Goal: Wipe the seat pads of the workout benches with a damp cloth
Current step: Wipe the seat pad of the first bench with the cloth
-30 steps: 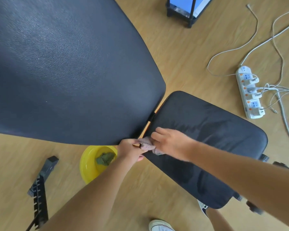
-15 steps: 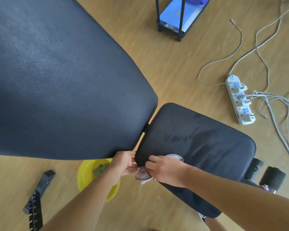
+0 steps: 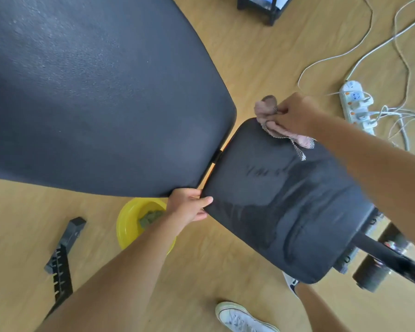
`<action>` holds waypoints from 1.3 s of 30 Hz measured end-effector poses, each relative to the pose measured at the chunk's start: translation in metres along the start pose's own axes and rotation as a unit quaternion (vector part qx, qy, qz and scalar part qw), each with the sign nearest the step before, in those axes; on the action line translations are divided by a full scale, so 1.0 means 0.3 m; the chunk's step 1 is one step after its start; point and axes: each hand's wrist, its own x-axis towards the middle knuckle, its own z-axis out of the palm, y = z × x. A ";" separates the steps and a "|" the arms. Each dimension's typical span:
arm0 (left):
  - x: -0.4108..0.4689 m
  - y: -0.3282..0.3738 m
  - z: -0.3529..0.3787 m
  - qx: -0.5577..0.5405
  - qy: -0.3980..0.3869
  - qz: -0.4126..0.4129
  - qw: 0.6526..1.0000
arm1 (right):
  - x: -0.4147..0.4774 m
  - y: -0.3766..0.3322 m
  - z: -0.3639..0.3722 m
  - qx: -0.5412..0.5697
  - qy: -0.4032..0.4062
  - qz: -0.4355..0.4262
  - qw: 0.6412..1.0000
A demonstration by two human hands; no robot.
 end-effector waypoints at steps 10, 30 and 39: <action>-0.002 0.000 0.010 0.001 0.014 -0.002 1.000 | -0.106 0.150 -0.014 0.025 -0.036 -0.029 0.999; 0.023 -0.009 0.026 0.029 0.048 0.002 0.998 | -0.913 0.411 0.392 0.242 0.083 0.342 0.904; 0.039 -0.024 0.022 0.018 0.052 0.007 0.998 | -0.873 0.381 0.363 0.307 0.117 0.405 0.853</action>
